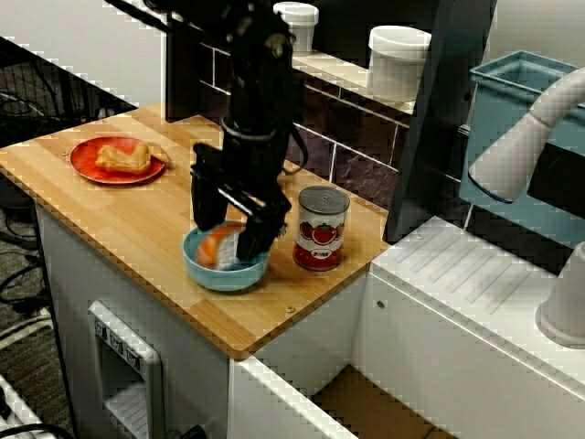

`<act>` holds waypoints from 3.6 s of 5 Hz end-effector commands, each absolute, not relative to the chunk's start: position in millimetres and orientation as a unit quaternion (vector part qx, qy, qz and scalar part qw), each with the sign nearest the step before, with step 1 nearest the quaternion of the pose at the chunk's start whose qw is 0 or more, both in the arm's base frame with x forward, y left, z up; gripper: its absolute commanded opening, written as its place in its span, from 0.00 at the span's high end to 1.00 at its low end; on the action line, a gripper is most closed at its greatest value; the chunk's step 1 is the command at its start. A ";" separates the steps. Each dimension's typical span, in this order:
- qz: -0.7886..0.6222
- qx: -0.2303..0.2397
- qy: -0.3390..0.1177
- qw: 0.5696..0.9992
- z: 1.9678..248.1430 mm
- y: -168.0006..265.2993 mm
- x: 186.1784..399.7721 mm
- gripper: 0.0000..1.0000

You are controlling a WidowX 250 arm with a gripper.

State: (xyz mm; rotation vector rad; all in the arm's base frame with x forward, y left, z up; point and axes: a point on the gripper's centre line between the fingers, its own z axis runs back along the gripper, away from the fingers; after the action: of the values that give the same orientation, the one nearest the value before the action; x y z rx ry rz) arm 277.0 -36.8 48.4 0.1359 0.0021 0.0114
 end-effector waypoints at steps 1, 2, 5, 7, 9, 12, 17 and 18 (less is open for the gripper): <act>0.011 0.061 -0.018 0.998 60.8 -32.9 286.6 0.00; 0.013 0.050 -0.019 0.998 73.5 -28.9 285.4 0.00; -0.019 0.014 -0.032 0.999 121.5 -31.0 286.8 0.00; -0.151 0.020 -0.061 0.986 104.7 -62.2 289.0 0.00; -0.241 0.002 -0.099 0.966 103.9 -87.4 289.8 0.00; -0.247 -0.031 -0.085 0.965 88.5 -113.7 286.7 0.00; -0.402 -0.099 -0.127 0.902 90.0 -134.1 330.1 0.00; -0.414 -0.125 -0.128 0.893 90.4 -133.8 340.2 0.00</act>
State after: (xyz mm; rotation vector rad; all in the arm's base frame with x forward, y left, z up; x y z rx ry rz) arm 337.0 -134.0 74.3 -0.2745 -0.2139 -0.8424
